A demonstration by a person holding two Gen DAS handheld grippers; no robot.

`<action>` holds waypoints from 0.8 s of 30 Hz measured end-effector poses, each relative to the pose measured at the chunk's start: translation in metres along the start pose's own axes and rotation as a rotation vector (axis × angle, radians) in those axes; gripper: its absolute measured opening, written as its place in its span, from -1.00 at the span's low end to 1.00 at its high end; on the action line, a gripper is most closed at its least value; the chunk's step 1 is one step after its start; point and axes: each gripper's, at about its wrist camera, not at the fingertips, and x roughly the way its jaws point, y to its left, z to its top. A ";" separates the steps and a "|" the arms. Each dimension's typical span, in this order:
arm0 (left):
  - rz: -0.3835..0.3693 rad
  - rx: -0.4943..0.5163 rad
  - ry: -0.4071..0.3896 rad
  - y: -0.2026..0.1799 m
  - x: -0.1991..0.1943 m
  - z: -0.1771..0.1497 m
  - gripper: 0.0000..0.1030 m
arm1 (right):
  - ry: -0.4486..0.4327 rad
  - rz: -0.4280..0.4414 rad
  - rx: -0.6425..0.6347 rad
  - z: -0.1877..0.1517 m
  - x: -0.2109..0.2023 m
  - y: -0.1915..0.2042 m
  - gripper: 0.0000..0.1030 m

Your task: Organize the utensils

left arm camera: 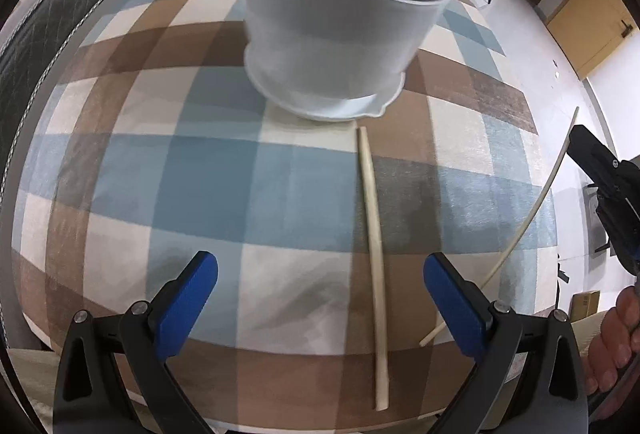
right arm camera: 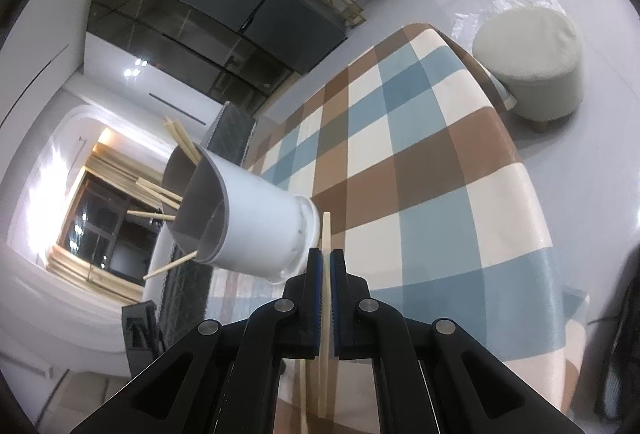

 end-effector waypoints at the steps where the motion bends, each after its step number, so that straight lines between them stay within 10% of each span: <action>1: 0.010 0.013 -0.008 -0.004 0.000 0.001 0.89 | 0.000 0.002 -0.010 0.000 -0.001 0.000 -0.94; 19: 0.128 0.051 0.030 -0.037 0.034 0.041 0.17 | 0.026 -0.006 0.097 -0.001 -0.012 -0.029 -1.00; 24: 0.101 0.082 0.046 -0.053 0.034 0.049 -0.86 | 0.046 -0.024 0.126 -0.003 -0.008 -0.035 -0.95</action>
